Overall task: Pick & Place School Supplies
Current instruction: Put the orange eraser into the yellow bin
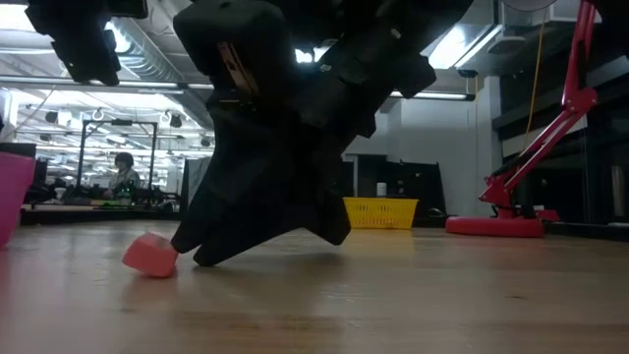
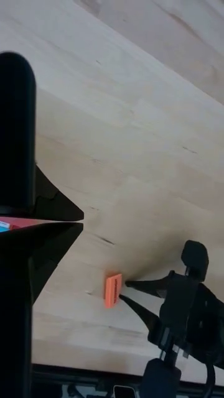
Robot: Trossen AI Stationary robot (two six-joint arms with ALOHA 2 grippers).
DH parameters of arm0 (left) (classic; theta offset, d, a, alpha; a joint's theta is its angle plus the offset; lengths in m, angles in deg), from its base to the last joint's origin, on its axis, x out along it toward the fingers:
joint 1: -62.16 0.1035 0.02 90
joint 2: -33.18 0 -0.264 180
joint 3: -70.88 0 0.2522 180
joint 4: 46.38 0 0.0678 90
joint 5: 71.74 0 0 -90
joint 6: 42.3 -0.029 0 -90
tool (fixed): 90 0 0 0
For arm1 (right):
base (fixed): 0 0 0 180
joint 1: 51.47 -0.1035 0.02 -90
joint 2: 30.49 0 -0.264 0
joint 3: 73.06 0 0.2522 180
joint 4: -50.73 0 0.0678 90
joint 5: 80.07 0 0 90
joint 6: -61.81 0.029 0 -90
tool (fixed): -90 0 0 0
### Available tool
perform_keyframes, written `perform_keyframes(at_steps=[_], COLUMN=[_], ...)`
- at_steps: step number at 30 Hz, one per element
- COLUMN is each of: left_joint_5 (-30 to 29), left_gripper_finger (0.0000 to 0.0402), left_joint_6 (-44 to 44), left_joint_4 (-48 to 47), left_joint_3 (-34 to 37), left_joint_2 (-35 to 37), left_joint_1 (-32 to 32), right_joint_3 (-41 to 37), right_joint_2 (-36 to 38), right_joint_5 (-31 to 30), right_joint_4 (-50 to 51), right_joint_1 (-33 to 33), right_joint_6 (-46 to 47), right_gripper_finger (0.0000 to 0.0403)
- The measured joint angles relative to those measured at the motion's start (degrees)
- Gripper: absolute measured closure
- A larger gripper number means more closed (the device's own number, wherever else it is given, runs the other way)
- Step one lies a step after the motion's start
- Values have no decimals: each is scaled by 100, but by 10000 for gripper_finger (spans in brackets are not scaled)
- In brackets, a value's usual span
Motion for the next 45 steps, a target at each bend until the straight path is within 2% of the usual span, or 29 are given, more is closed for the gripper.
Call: perform_keyframes(at_steps=[8, 15, 19, 27, 45], left_joint_5=[-27, -41, -180, -477, -584], left_gripper_finger=[389, 390, 389, 391, 396], left_joint_6=[155, 286, 406, 507, 509], left_joint_4=[138, 72, 20, -17, -68], left_joint_3=[0, 0, 0, 0, 0], left_joint_2=[-2, -31, -48, -48, -48], left_joint_1=[-3, -186, -337, -544, -562], right_joint_3=[2, -63, -61, -42, -247], right_joint_2=[24, 155, 188, 198, 203], right_joint_5=[-380, -796, -479, -157, -121], right_joint_4=[193, -412, -908, -1178, -1321], right_joint_1=[4, -38, -8, -201, -302], right_joint_6=[464, -186, -309, -209, 104], right_gripper_finger=[305, 305, 304, 304, 304])
